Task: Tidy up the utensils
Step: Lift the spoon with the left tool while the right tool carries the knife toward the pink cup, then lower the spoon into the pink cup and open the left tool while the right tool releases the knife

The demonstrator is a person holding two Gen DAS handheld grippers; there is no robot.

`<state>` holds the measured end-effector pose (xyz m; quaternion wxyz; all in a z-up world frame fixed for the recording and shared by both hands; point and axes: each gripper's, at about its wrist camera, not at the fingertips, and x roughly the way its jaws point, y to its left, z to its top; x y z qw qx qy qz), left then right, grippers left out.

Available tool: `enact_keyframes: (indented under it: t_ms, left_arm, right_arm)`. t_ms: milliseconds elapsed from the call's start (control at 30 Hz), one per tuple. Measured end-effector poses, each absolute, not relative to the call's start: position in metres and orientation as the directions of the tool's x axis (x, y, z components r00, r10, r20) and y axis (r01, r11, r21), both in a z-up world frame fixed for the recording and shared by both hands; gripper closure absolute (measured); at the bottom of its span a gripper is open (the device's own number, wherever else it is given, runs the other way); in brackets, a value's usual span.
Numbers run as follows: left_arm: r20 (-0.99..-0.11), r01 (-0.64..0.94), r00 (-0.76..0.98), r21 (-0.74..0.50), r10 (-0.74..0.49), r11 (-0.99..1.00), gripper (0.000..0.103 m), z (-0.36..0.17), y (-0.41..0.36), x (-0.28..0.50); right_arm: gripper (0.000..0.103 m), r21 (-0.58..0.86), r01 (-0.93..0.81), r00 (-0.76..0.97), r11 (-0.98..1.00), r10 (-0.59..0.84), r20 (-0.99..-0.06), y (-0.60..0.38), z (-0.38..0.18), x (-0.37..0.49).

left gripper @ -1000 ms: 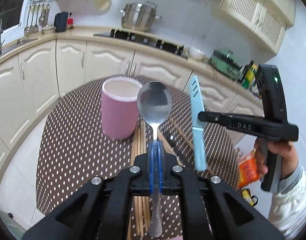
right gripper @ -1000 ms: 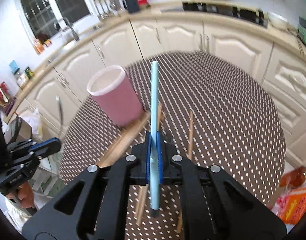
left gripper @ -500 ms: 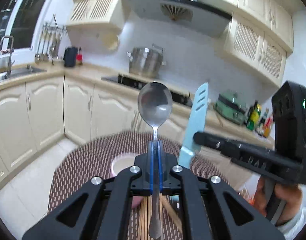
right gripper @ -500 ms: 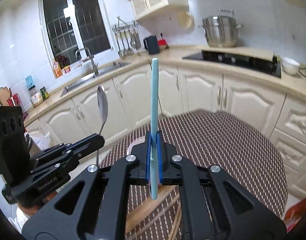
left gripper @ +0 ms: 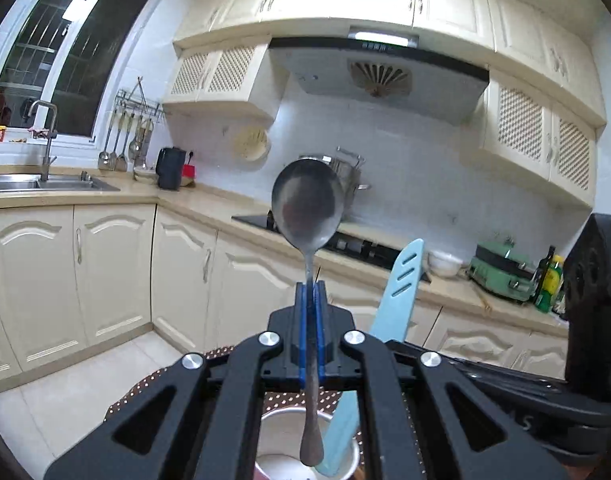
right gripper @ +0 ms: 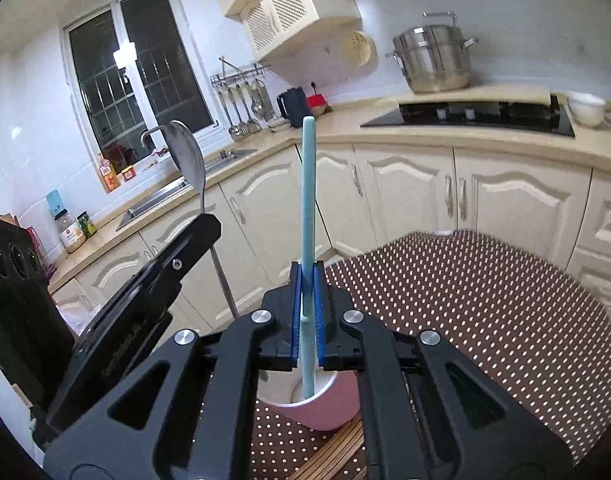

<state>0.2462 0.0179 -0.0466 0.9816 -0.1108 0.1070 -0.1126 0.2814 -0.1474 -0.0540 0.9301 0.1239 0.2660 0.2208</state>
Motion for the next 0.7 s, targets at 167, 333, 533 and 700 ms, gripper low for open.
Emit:
enact_keyframes:
  t_ms: [167,333,533,700]
  left_arm:
    - [-0.243,0.197,0.936,-0.241,-0.256,0.950,0.099,-0.070,0.018,0.249]
    - [-0.283,0.197,0.923,-0.232,-0.260,0.953,0.099,-0.086,0.021,0.243]
    - [-0.309,0.206,0.912,-0.226,-0.271,0.952,0.099,-0.095,0.026,0.232]
    - [-0.345,0.221,0.891,-0.234,-0.294,0.947,0.095,-0.099,0.030,0.229]
  right_arm:
    - [0.097,0.356,-0.343,0.743,0.869,0.483,-0.463,-0.148,-0.069,0.283]
    - [0.097,0.349,-0.348,0.738,0.870,0.484,-0.470,-0.146,-0.074,0.276]
    - [0.097,0.318,-0.360,0.743,0.877,0.476,-0.471,-0.139,-0.078,0.263]
    - [0.097,0.297,-0.345,0.747,0.890,0.452,-0.487,-0.134,-0.083,0.257]
